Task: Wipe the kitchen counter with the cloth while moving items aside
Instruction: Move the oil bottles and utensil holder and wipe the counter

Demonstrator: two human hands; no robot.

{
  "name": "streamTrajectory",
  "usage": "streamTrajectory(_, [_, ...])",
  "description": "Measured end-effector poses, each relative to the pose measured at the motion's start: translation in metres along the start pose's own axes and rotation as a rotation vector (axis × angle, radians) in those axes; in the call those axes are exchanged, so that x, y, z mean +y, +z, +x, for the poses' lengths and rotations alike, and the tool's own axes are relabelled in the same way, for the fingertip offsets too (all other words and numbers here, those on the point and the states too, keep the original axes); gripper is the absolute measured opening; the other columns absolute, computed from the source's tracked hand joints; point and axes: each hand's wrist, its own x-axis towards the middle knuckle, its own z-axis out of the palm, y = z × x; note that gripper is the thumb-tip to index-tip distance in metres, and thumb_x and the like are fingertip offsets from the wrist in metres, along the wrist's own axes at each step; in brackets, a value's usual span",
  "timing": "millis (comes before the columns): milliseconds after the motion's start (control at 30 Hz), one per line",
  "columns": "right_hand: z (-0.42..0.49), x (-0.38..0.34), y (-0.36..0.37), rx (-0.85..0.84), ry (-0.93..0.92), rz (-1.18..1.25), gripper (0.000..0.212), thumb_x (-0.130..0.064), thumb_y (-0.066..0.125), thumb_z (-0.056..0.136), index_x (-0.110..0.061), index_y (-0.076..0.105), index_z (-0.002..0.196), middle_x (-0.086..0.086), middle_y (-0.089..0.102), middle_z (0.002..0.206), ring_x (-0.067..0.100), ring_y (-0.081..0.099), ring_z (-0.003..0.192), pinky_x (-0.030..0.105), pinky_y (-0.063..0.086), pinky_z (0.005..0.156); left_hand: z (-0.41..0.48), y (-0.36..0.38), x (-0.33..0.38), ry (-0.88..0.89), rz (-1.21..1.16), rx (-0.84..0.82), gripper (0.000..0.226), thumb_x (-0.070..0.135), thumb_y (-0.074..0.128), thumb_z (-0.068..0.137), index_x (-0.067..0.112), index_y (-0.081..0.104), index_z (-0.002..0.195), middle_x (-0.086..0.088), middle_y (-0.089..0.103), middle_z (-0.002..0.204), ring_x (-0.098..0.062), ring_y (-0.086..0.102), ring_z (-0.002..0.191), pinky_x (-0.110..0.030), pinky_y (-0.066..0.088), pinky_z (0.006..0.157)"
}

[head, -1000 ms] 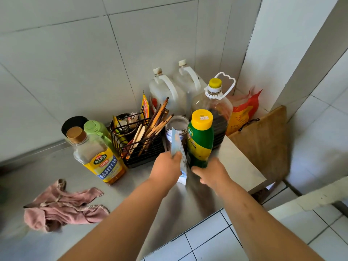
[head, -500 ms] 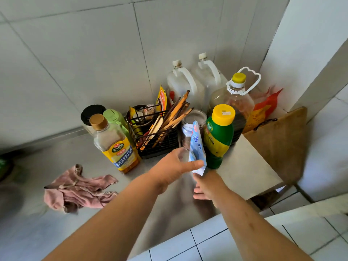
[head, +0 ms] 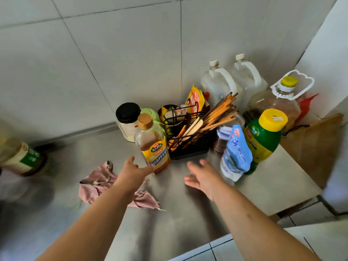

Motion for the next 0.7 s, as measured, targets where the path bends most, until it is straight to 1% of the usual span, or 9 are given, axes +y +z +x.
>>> streamTrajectory(67, [0.010,-0.016,0.012,0.006,-0.038,0.142,0.075,-0.011,0.057,0.095,-0.025,0.012,0.152,0.012,0.045,0.131,0.030,0.061,0.095,0.042,0.053,0.083,0.009,-0.009,0.005,0.046,0.041,-0.051,0.102,0.024,0.080,0.074,0.021,0.013,0.151,-0.017,0.035,0.149,-0.034,0.049,0.124,-0.047,0.044,0.101])
streamTrajectory(167, [0.024,-0.035,0.026,0.013,-0.048,0.295,0.072,-0.003,0.051,0.095,-0.029,0.015,0.152,0.011,0.046,0.138,0.036,0.053,0.116,0.046,0.051,0.086,0.023,-0.018,0.011,0.106,0.077,-0.120,0.107,0.025,0.082,0.072,0.029,0.011,0.151,-0.011,0.035,0.150,-0.031,0.048,0.124,-0.046,0.043,0.102])
streamTrajectory(267, [0.032,-0.041,0.033,0.016,-0.056,0.375,0.065,0.003,0.046,0.095,-0.023,0.021,0.149,0.013,0.048,0.135,0.038,0.051,0.120,0.047,0.054,0.078,0.035,-0.022,0.016,0.179,0.141,-0.189,0.104,0.024,0.082,0.070,0.034,0.015,0.149,-0.004,0.039,0.147,-0.028,0.050,0.121,-0.049,0.044,0.101])
streamTrajectory(333, [0.033,-0.041,0.032,0.021,-0.058,0.381,0.067,0.007,0.044,0.094,-0.025,0.021,0.148,0.012,0.049,0.127,0.036,0.053,0.117,0.046,0.055,0.068,0.043,-0.022,0.019,0.223,0.164,-0.225,0.101,0.021,0.083,0.069,0.035,0.020,0.146,0.001,0.049,0.136,-0.022,0.054,0.111,-0.042,0.047,0.095])
streamTrajectory(400, [0.032,-0.039,0.028,0.025,-0.064,0.359,0.073,0.007,0.044,0.093,-0.031,0.017,0.150,0.010,0.047,0.125,0.034,0.054,0.114,0.044,0.055,0.065,0.050,-0.024,0.023,0.247,0.172,-0.276,0.100,0.018,0.084,0.067,0.033,0.023,0.144,0.009,0.055,0.118,-0.012,0.056,0.100,-0.028,0.048,0.081])
streamTrajectory(467, [0.031,-0.035,0.025,0.049,-0.046,0.293,0.077,0.003,0.048,0.094,-0.033,0.012,0.152,0.009,0.048,0.127,0.034,0.056,0.113,0.043,0.056,0.066,0.054,-0.025,0.024,0.253,0.186,-0.314,0.096,0.017,0.085,0.067,0.030,0.027,0.142,0.013,0.057,0.111,-0.007,0.057,0.099,-0.022,0.047,0.078])
streamTrajectory(533, [0.027,-0.027,0.027,0.071,-0.008,0.191,0.075,-0.002,0.057,0.092,-0.026,0.016,0.151,0.011,0.050,0.125,0.036,0.058,0.111,0.041,0.056,0.064,0.057,-0.027,0.024,0.251,0.231,-0.327,0.085,0.020,0.085,0.067,0.027,0.037,0.137,0.007,0.059,0.118,-0.017,0.057,0.110,-0.033,0.047,0.090])
streamTrajectory(600, [0.020,-0.017,0.038,0.015,0.009,0.071,0.078,-0.006,0.066,0.087,-0.016,0.022,0.150,0.011,0.054,0.119,0.036,0.060,0.110,0.038,0.057,0.063,0.058,-0.029,0.023,0.266,0.294,-0.314,0.077,0.027,0.085,0.067,0.027,0.043,0.132,0.005,0.061,0.119,-0.019,0.057,0.111,-0.040,0.047,0.096])
streamTrajectory(700, [0.011,0.000,0.059,-0.118,-0.082,-0.160,0.091,-0.011,0.079,0.077,-0.024,0.025,0.148,0.002,0.050,0.131,0.022,0.059,0.111,0.031,0.056,0.069,0.053,-0.031,0.020,0.315,0.367,-0.323,0.071,0.033,0.085,0.064,0.024,0.050,0.125,0.005,0.064,0.116,-0.016,0.062,0.104,-0.040,0.049,0.096])
